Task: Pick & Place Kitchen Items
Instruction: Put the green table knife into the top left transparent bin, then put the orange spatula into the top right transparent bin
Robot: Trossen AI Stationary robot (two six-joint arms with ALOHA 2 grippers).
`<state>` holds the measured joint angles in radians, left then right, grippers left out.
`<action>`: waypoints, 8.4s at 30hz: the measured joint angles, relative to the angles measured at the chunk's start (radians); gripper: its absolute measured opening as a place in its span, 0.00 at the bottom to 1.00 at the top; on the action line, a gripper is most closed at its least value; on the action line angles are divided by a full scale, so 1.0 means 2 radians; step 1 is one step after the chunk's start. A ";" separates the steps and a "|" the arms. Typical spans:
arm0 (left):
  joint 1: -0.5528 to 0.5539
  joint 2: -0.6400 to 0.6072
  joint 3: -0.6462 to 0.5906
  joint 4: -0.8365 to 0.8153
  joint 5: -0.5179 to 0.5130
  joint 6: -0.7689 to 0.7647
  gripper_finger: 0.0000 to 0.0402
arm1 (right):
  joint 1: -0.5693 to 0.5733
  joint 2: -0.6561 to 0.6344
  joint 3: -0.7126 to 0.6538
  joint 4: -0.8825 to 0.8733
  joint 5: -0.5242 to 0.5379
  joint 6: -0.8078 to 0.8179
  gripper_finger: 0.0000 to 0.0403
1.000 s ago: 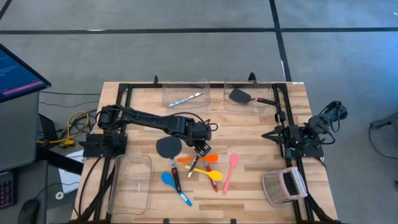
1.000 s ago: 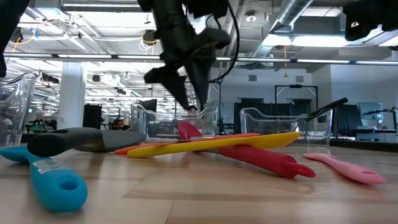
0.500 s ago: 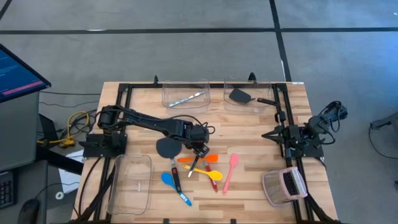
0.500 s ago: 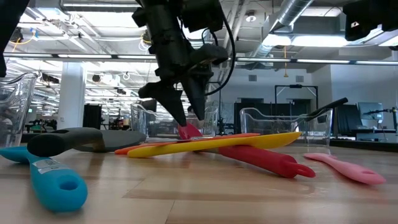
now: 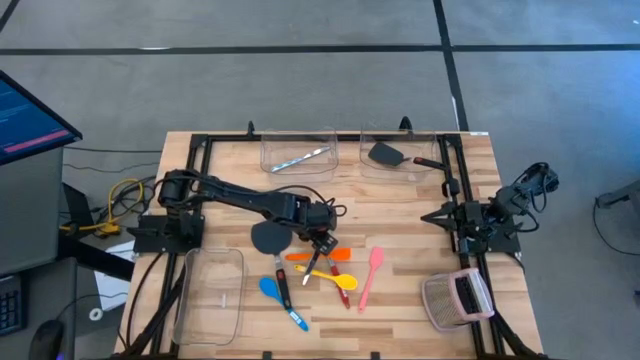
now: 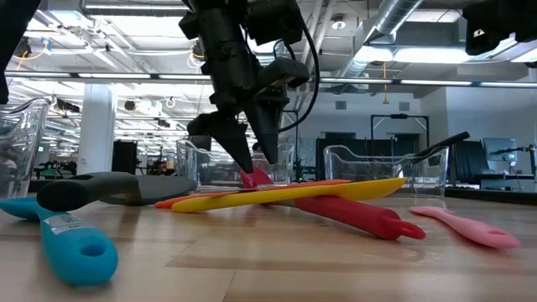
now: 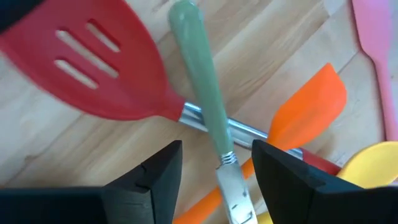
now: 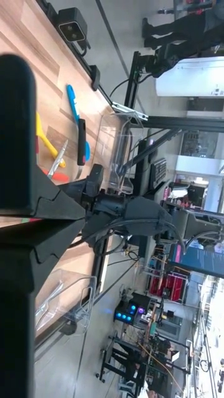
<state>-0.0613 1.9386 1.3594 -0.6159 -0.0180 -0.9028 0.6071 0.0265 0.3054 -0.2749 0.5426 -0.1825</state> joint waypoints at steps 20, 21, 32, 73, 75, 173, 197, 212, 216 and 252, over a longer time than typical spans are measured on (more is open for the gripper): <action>-0.003 0.018 -0.016 0.031 0.003 0.002 0.44 | 0.000 0.000 0.000 -0.001 0.000 0.000 0.00; -0.003 0.018 -0.021 0.041 0.006 0.002 0.44 | 0.000 0.000 0.000 -0.001 0.000 0.000 0.00; -0.003 0.017 -0.057 0.088 0.026 -0.010 0.44 | 0.000 0.000 0.000 -0.001 0.000 0.000 0.00; -0.003 -0.069 -0.081 0.138 -0.010 0.019 0.02 | 0.000 0.000 0.000 -0.001 0.000 0.000 0.00; -0.003 -0.091 -0.081 0.139 -0.020 0.027 0.02 | 0.000 0.000 0.000 -0.001 0.000 0.000 0.00; 0.338 -0.032 -0.079 0.183 -0.038 0.422 0.28 | 0.000 0.000 0.000 -0.003 0.004 -0.013 0.00; 0.183 -0.349 -0.166 0.227 -0.009 0.461 0.00 | 0.000 0.000 0.000 0.026 0.004 -0.013 0.00; -0.059 -0.486 -0.285 0.298 -0.023 0.415 0.00 | 0.000 0.000 0.000 0.049 0.004 -0.019 0.00; -0.111 -0.471 -0.305 0.363 -0.056 0.413 0.00 | 0.000 0.000 0.000 0.049 0.004 -0.018 0.00; -0.165 -0.443 -0.308 0.409 -0.058 0.510 0.00 | -0.001 0.000 0.000 0.059 0.096 0.022 0.00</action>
<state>-0.3907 1.0534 0.7437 0.2019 -0.1333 0.1178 0.6052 0.0269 0.3050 -0.1566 0.7349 -0.1379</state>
